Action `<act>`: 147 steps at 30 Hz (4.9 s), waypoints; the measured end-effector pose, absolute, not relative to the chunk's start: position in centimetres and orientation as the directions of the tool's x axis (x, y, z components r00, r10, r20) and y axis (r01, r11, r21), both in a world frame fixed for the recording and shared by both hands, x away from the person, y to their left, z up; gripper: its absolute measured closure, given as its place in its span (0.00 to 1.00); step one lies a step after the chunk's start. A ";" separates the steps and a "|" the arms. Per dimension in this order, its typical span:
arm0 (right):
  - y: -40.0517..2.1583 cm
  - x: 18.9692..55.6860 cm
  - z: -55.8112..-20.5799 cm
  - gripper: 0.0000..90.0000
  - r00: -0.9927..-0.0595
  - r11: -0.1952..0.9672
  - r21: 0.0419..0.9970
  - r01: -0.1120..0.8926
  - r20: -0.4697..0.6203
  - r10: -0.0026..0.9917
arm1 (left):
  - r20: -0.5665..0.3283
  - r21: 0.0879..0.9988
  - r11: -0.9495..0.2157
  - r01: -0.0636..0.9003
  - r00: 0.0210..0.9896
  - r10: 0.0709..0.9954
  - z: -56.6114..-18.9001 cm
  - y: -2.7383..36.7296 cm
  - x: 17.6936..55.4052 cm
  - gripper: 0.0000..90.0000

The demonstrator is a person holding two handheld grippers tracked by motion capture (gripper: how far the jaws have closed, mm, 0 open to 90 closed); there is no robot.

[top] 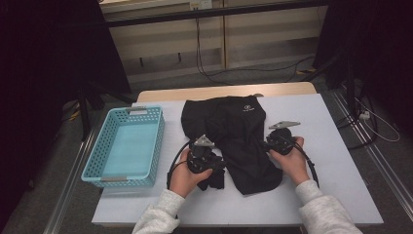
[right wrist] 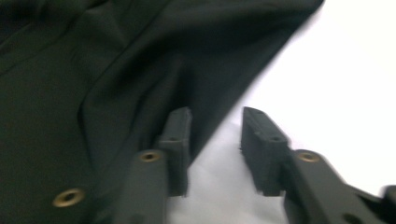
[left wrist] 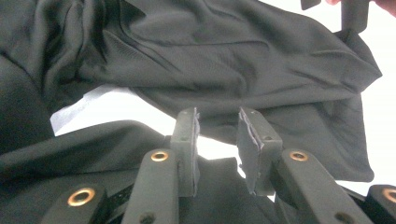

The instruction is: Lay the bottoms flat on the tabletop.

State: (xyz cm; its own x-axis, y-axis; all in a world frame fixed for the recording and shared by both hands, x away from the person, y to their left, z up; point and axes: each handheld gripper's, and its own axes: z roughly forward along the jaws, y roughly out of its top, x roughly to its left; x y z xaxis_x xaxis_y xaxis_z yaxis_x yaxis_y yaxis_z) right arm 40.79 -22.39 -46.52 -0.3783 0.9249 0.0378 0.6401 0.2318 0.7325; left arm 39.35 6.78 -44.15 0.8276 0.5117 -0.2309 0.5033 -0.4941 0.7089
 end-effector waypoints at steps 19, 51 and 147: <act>-25.9 42.0 -45.5 1.00 -0.339 0.226 0.744 0.629 0.001 0.941 | -0.227 0.720 -0.484 0.498 0.828 0.513 -44.1 6.8 39.4 0.70; -24.8 41.4 -44.8 1.00 -0.373 0.180 0.761 0.624 0.087 0.924 | -0.188 0.737 -0.481 0.475 0.828 0.528 -44.3 6.2 39.2 0.42; -24.8 34.1 -45.7 0.71 -0.466 0.281 0.765 0.580 0.029 0.884 | -0.194 0.747 -0.486 0.454 0.848 0.493 -44.5 5.1 39.0 1.00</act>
State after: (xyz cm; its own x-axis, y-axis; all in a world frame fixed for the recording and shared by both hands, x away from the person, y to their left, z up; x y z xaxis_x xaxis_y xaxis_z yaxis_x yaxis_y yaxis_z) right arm 34.13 -24.79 -45.67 -0.4664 0.8841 0.0291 0.5798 0.2807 0.7649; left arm 38.97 5.11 -44.53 0.8479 0.4933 -0.1943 0.4538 -0.4856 0.7472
